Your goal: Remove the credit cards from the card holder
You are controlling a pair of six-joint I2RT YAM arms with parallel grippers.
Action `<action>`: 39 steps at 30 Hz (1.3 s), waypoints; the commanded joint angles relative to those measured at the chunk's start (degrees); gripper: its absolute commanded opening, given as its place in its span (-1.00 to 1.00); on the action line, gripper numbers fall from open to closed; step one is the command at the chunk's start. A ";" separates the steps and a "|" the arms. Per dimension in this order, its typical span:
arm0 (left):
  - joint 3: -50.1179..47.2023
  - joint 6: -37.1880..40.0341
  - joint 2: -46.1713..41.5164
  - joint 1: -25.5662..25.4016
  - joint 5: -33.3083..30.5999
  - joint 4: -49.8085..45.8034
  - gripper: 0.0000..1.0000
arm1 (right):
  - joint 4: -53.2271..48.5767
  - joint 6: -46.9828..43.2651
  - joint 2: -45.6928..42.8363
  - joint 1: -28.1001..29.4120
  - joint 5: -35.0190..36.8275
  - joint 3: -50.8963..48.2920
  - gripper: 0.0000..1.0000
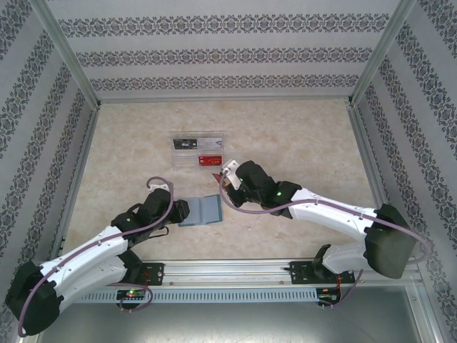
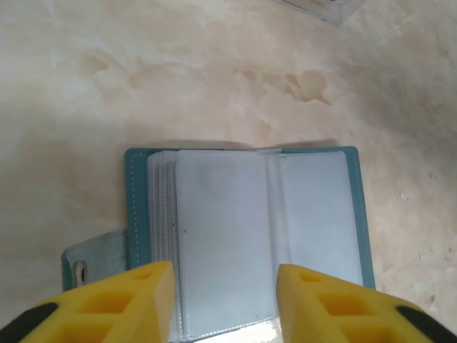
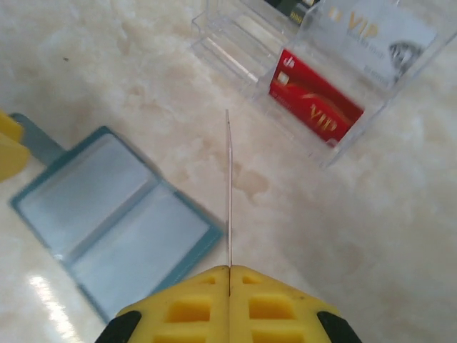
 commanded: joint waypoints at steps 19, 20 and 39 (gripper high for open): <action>-2.35 -0.33 -14.71 0.56 -3.68 -12.57 0.99 | 0.73 -45.63 29.91 2.61 23.55 24.22 -1.00; -2.53 -0.47 -15.50 0.59 -4.00 -12.94 0.99 | 0.47 -45.79 30.42 2.46 23.57 24.80 -1.00; -3.41 -0.65 -19.08 0.60 -4.85 -14.42 0.99 | -5.66 -44.66 37.61 -0.85 20.84 31.27 -1.00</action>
